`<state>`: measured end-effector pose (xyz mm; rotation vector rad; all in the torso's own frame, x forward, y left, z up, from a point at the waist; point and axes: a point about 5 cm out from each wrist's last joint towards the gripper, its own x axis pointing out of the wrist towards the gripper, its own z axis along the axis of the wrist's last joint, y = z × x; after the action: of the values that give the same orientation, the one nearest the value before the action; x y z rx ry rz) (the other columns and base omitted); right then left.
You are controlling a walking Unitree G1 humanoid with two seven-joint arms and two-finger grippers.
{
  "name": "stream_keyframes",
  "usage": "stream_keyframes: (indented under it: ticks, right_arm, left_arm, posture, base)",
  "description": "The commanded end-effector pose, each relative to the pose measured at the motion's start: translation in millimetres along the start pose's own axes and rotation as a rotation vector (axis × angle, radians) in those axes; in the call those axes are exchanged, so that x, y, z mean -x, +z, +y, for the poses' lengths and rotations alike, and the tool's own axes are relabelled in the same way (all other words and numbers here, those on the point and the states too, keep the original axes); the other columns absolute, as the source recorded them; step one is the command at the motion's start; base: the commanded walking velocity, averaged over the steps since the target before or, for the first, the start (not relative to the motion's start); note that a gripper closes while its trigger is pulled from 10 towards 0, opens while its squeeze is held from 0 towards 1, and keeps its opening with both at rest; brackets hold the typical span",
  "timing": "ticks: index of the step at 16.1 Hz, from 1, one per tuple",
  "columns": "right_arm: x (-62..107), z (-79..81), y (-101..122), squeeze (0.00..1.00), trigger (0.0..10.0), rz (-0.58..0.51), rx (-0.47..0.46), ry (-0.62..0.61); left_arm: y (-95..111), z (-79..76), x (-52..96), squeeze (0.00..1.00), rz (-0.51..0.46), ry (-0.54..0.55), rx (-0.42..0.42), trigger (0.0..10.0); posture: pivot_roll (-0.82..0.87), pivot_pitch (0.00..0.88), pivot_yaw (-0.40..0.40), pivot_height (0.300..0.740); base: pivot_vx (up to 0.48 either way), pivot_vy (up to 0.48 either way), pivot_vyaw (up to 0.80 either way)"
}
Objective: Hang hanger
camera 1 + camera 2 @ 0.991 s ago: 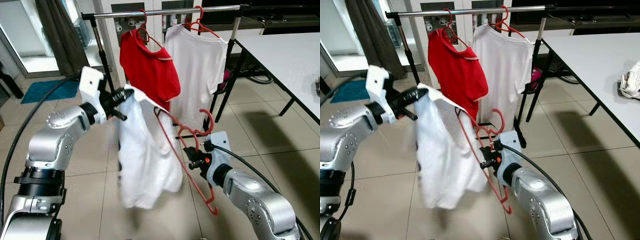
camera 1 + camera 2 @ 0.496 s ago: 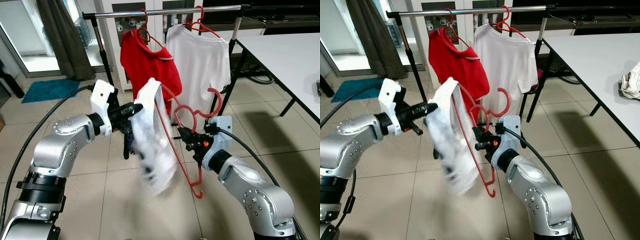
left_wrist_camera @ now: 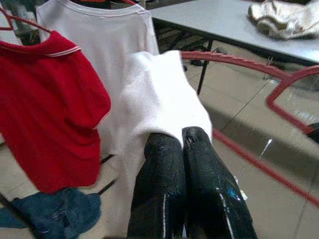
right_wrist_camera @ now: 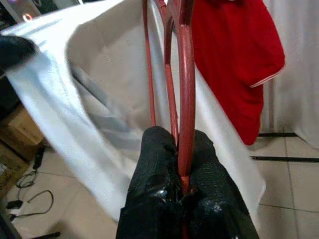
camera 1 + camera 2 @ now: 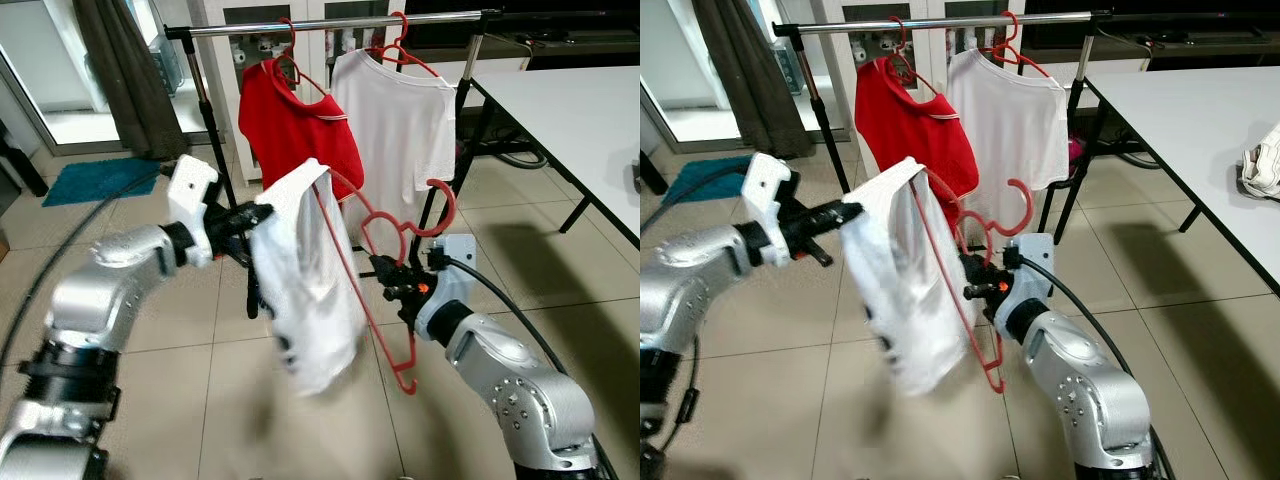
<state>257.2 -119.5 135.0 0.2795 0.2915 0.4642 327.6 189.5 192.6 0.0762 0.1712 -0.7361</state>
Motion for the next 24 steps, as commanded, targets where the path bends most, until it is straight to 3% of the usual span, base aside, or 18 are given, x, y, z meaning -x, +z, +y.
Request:
stream_keyframes:
  ticks: [1,5,8,12,15,17,19,24]
  right_arm:
    - [3.2,-2.7,-1,0.0,0.0,0.001,0.017,-0.008]
    - [14.8,7.4,-12,0.0,0.0,0.081,0.019,0.097]
    - [20.3,13.5,-19,0.0,0.0,0.109,-0.016,0.12]
    - [28.0,21.2,-30,0.0,0.0,0.194,-0.022,0.168]
    - [32.3,17.8,-29,0.0,0.0,0.233,0.013,0.195]
    - [30.1,12.7,-23,0.0,0.0,0.207,0.017,0.184]
    - [23.6,16.6,-21,0.0,0.0,0.194,-0.006,0.212]
    - [16.1,25.1,-29,0.0,0.0,0.237,-0.015,0.24]
  left_arm:
    - [11,11.4,4.6,0.0,0.0,0.011,-0.049,0.0]
    - [13,19.3,-0.5,0.0,0.066,-0.043,-0.086,0.0]
    - [10,11.8,-11.8,0.0,0.092,-0.131,-0.092,0.0]
    - [8,12.4,-17.6,0.0,0.106,-0.162,-0.105,0.0]
    - [6,18.1,-16.2,0.0,0.127,-0.143,-0.126,0.0]
    - [6,15.9,-14.0,0.0,0.126,-0.175,-0.12,0.0]
    - [2,6.6,-12.8,0.0,0.128,-0.245,-0.118,0.0]
    - [-2,-1.8,-10.6,0.0,0.131,-0.299,-0.123,0.0]
  posture:
    - [-0.14,0.0,0.085,0.74]
    - [-0.15,0.0,0.133,0.74]
    - [-0.16,0.0,0.158,0.74]
    - [-0.16,0.0,0.16,0.74]
    - [-0.16,0.0,0.157,0.74]
    - [-0.16,0.0,0.148,0.74]
    - [-0.15,0.0,0.133,0.74]
    - [-0.15,0.0,0.12,0.74]
  base:
    - [0.0,0.0,0.0]
    - [0.0,0.0,0.0]
    - [0.0,0.0,0.0]
    - [0.0,0.0,0.0]
    - [0.0,0.0,0.0]
    - [0.0,0.0,0.0]
    - [0.0,0.0,0.0]
    - [0.0,0.0,0.0]
